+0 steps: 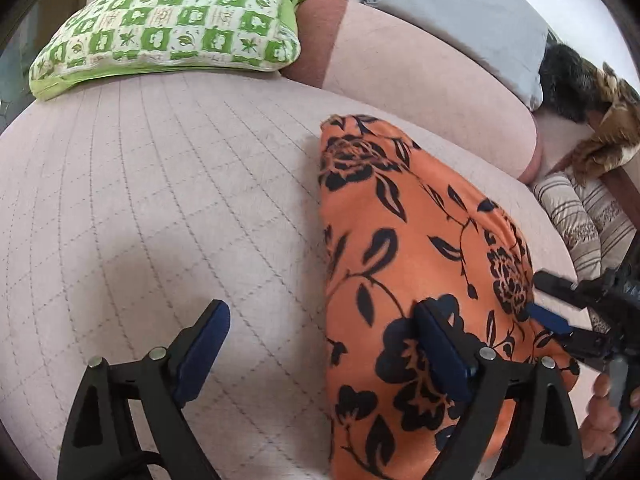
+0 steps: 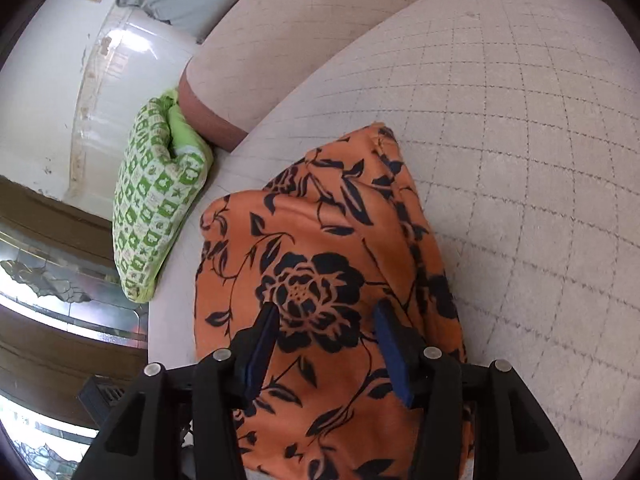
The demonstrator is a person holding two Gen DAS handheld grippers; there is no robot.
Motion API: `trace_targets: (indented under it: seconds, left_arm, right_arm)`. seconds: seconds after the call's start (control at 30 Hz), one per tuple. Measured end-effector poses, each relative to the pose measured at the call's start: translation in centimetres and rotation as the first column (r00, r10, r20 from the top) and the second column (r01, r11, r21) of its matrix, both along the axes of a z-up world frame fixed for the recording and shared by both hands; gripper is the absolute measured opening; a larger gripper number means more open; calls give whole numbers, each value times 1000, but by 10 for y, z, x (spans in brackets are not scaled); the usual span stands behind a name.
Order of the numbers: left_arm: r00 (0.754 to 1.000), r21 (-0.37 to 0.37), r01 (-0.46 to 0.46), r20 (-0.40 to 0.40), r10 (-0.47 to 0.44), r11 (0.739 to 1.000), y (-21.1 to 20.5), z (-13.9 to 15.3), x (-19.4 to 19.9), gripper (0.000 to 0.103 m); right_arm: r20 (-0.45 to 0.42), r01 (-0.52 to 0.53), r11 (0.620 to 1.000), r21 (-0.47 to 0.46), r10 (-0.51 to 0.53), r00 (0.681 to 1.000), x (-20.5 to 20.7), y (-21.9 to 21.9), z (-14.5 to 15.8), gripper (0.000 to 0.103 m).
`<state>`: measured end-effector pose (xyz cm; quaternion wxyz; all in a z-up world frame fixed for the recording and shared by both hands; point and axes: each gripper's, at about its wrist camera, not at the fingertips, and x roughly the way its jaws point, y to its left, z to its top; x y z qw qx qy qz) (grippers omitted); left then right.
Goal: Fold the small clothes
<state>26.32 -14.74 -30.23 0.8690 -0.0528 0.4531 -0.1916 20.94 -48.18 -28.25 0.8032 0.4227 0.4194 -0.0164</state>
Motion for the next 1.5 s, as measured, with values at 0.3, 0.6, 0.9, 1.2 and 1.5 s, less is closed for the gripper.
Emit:
trace_targets:
  seconds: [0.3, 0.6, 0.9, 1.2, 1.5]
  left_arm:
    - [997, -18, 47, 68, -45, 999, -9, 21, -9, 94]
    - [998, -55, -7, 64, 10, 998, 5, 28, -4, 94]
    - [998, -68, -17, 64, 21, 998, 10, 32, -1, 94]
    - [998, -57, 9, 58, -6, 998, 3, 29, -3, 94]
    - [998, -60, 49, 38, -47, 997, -15, 24, -5, 94]
  right_arm:
    - [90, 53, 999, 6, -53, 995, -22, -25, 19, 55]
    - [84, 73, 997, 29, -76, 994, -25, -36, 20, 59]
    - [71, 67, 997, 29, -69, 995, -21, -34, 16, 67]
    - [39, 44, 999, 32, -45, 998, -20, -33, 10, 68]
    - [22, 44, 998, 35, -45, 999, -27, -42, 3, 68]
